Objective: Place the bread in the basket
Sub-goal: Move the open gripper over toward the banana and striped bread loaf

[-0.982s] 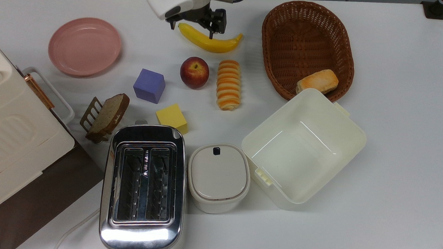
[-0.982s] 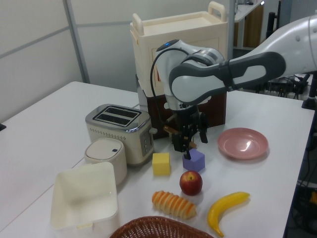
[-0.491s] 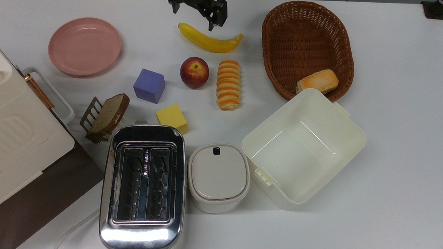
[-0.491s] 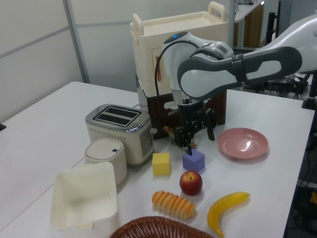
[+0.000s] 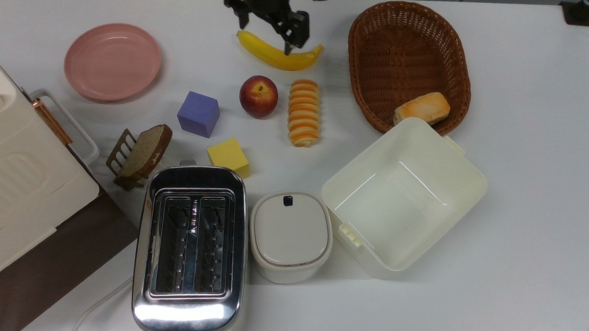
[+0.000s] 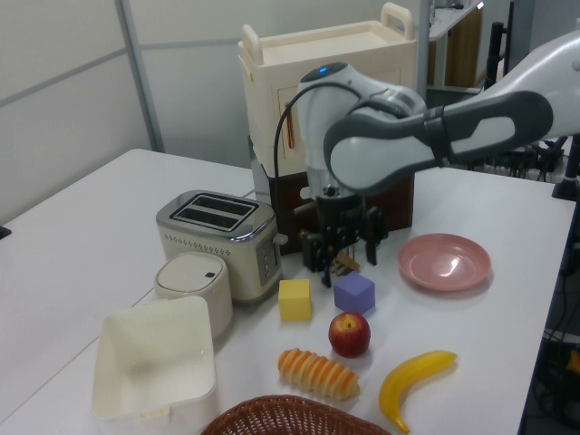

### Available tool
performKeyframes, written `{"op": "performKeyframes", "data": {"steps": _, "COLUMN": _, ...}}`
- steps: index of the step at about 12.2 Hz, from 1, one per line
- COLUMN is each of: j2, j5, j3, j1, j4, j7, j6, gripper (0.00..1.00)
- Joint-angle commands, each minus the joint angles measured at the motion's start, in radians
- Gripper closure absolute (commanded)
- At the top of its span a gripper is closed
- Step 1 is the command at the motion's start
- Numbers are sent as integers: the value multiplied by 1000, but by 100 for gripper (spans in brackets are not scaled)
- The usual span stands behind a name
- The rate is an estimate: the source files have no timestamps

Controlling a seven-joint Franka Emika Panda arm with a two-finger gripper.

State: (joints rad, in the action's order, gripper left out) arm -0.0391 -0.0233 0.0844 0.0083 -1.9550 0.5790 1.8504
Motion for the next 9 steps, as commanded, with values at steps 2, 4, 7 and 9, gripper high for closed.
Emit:
{"op": "performKeyframes", "data": {"steps": 2, "j2": -143, "j5": 8, "j3": 84, "j1": -4, "j4": -237, "j7": -7, "j6": 219, "gripper": 0}}
{"op": "performKeyframes", "data": {"steps": 4, "j2": -143, "j5": 9, "j3": 98, "j1": -2, "j4": -240, "j7": -44, "j6": 224, "gripper": 0}}
{"op": "performKeyframes", "data": {"steps": 7, "j2": -143, "j5": 9, "j3": 104, "j1": 5, "j4": -255, "j7": -50, "j6": 254, "gripper": 0}}
{"op": "performKeyframes", "data": {"steps": 9, "j2": -145, "j5": 9, "j3": 104, "j1": 10, "j4": -318, "j7": -47, "j6": 366, "gripper": 0}}
